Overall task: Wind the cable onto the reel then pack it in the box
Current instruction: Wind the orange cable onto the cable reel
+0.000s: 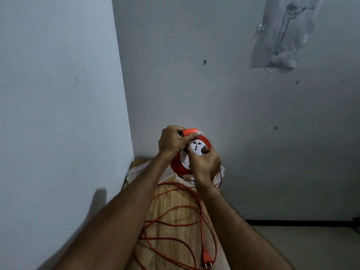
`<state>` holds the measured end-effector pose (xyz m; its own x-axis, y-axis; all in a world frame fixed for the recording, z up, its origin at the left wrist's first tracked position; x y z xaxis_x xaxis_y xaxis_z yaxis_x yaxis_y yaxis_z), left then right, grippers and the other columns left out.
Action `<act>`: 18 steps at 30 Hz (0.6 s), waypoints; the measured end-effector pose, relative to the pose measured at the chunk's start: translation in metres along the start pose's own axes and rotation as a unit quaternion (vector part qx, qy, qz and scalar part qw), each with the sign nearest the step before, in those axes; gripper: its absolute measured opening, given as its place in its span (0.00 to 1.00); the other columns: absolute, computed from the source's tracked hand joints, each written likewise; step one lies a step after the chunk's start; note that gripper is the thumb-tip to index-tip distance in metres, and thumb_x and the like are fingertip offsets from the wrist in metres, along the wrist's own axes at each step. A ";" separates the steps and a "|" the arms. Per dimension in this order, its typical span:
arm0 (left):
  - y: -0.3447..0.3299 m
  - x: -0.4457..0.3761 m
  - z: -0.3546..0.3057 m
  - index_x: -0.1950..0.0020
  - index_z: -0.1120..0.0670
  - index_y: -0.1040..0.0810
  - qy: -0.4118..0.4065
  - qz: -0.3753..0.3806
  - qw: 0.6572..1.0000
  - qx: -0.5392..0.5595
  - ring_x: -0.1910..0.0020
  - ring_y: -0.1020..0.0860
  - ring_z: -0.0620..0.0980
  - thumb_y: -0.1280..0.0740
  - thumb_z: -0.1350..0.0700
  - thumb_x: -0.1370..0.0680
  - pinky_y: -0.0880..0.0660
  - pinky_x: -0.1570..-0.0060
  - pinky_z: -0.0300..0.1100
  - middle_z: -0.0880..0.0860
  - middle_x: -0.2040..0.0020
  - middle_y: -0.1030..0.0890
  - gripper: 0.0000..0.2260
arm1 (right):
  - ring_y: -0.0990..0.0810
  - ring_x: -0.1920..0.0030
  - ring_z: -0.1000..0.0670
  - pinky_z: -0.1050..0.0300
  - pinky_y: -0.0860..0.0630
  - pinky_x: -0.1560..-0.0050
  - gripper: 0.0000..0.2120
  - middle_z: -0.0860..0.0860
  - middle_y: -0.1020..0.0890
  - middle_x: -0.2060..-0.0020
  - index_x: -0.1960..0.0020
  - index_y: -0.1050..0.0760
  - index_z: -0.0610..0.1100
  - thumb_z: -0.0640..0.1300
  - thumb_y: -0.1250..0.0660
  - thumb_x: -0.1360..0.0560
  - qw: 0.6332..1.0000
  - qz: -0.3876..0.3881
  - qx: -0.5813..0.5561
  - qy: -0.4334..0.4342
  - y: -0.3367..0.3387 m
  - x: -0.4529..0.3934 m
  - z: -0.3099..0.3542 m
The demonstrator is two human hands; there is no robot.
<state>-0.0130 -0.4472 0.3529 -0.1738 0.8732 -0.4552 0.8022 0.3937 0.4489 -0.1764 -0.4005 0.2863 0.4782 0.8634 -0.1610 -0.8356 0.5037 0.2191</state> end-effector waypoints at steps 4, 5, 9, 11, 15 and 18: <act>-0.002 0.003 0.007 0.62 0.51 0.16 0.002 0.002 1.000 -0.021 0.68 0.18 0.41 0.26 0.32 0.31 0.17 0.63 0.43 0.44 0.68 0.18 0.21 | 0.13 0.54 0.44 0.43 0.14 0.52 0.25 0.45 0.14 0.51 0.45 0.22 0.40 0.56 0.20 0.31 0.940 0.057 -0.222 -0.253 -0.023 0.012 -0.039; -0.002 0.003 0.009 0.62 0.51 0.16 0.008 0.005 1.000 -0.015 0.68 0.18 0.42 0.25 0.33 0.31 0.17 0.63 0.45 0.45 0.68 0.17 0.21 | 0.13 0.52 0.43 0.42 0.15 0.50 0.25 0.44 0.15 0.49 0.42 0.22 0.40 0.54 0.20 0.30 0.931 0.064 -0.237 -0.271 -0.024 0.013 -0.042; 0.002 0.002 0.022 0.63 0.55 0.15 0.036 -0.004 0.999 0.029 0.69 0.17 0.49 0.24 0.36 0.30 0.17 0.62 0.52 0.50 0.68 0.16 0.21 | 0.15 0.61 0.50 0.62 0.18 0.63 0.17 0.48 0.15 0.56 0.49 0.22 0.43 0.53 0.23 0.27 0.995 0.000 -0.084 -0.044 0.013 0.004 -0.010; 0.005 0.001 0.023 0.63 0.54 0.15 0.035 -0.007 0.999 0.025 0.69 0.18 0.47 0.25 0.35 0.30 0.16 0.61 0.51 0.49 0.68 0.16 0.21 | 0.20 0.65 0.54 0.69 0.29 0.65 0.10 0.51 0.17 0.62 0.52 0.23 0.43 0.46 0.24 0.26 0.975 -0.049 0.028 0.214 0.036 0.015 0.038; 0.005 -0.003 0.022 0.66 0.54 0.17 0.029 -0.001 0.999 0.032 0.72 0.20 0.47 0.25 0.35 0.30 0.19 0.64 0.46 0.48 0.72 0.19 0.22 | 0.19 0.61 0.46 0.62 0.31 0.61 0.14 0.43 0.18 0.52 0.43 0.21 0.41 0.41 0.27 0.28 0.823 -0.003 0.262 0.504 0.012 0.046 0.067; 0.001 -0.005 0.012 0.69 0.55 0.19 0.011 0.003 0.999 0.042 0.75 0.24 0.45 0.23 0.36 0.30 0.23 0.68 0.45 0.47 0.75 0.23 0.23 | 0.20 0.62 0.45 0.58 0.26 0.66 0.23 0.41 0.21 0.48 0.36 0.25 0.42 0.46 0.28 0.29 0.805 0.042 0.345 0.481 -0.006 0.039 0.054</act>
<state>-0.0044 -0.4544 0.3457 -0.1816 0.8819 -0.4351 0.8485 0.3642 0.3839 -0.1378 -0.3685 0.3310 -0.2795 0.6405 -0.7153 -0.3475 0.6270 0.6972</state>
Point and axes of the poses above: each hand's wrist, its own x-axis away from the middle knuckle, its own y-axis out of the back of the hand, z = x × y, the point moved 10 cm from there along -x, towards the middle knuckle
